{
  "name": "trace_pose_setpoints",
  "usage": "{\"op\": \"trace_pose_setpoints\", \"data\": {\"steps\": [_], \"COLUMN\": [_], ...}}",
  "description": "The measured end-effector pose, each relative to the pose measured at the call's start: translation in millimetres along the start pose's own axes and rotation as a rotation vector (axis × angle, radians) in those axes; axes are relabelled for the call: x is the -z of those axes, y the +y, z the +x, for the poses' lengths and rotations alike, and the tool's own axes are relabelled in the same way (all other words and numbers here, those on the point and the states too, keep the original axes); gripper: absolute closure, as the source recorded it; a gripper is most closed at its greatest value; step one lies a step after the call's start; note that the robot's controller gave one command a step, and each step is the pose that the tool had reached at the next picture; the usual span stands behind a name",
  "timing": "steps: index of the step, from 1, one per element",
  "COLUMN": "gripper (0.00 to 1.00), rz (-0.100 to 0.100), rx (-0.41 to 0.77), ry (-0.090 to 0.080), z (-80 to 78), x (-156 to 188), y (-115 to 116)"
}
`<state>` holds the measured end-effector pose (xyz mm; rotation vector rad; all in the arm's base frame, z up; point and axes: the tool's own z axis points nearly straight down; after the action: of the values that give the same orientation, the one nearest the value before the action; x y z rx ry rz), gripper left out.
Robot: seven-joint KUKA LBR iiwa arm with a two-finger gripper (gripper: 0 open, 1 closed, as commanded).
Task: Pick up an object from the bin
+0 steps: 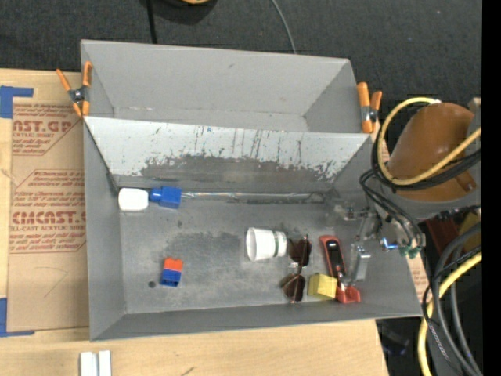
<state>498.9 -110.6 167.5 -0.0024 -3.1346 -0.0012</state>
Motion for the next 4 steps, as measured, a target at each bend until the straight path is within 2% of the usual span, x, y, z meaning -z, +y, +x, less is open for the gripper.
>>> {"op": "trace_pose_setpoints", "data": {"steps": [1, 2, 3, 4], "gripper": [0.0, 0.0, 0.0, 0.0], "rz": [0.001, 0.001, 0.003, -0.001], "rx": [0.0, 0.117, 0.161, -0.004], "ry": [-0.004, -0.005, -0.012, -0.008], "z": [-0.7, 5.1, 6.0, 13.2], "x": [3, 3, -45, -82], "y": [0, -9, 8, 27]}}
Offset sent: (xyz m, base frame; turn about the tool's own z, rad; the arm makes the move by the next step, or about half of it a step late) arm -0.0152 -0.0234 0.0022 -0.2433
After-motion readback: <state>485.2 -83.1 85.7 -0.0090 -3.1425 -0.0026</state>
